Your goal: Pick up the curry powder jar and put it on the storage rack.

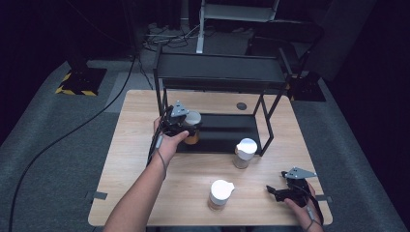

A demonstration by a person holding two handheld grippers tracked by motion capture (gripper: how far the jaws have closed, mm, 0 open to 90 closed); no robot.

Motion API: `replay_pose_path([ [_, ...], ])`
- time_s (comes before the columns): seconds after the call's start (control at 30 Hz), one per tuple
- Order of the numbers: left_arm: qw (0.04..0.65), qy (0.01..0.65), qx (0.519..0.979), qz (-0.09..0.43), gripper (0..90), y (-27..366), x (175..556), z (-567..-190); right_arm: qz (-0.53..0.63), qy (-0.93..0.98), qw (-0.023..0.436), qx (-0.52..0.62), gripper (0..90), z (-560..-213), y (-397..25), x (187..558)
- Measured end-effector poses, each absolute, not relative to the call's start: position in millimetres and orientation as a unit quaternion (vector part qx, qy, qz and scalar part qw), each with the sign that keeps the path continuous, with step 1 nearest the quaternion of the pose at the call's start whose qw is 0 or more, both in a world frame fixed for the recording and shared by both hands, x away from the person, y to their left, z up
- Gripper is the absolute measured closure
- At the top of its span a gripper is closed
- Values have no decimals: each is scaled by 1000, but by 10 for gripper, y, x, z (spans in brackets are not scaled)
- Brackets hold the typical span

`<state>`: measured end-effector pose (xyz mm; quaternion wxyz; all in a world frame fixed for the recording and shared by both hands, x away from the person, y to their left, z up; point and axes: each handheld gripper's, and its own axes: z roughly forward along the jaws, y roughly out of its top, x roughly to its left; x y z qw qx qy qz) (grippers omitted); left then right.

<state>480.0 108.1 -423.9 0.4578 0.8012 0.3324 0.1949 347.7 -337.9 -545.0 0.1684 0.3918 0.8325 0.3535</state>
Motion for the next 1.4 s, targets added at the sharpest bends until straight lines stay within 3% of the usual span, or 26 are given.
replay_pose_path([
  [0.9, 441, 368, 797, 186, 320, 1071, 4991, -4471, 353, 833, 168, 392, 67, -5450, -3379, 3476],
  [0.97, 432, 371, 799, 195, 299, 1056, 4982, -4469, 354, 832, 168, 392, 67, -5450, -3379, 3476],
  [1.1, 425, 384, 795, 201, 170, 1036, 4969, -4460, 354, 832, 168, 392, 67, -5450, -3379, 3477],
  [1.4, 459, 370, 779, 213, 122, 1061, 4848, -4308, 353, 833, 169, 392, 67, -5450, -3380, 3477],
])
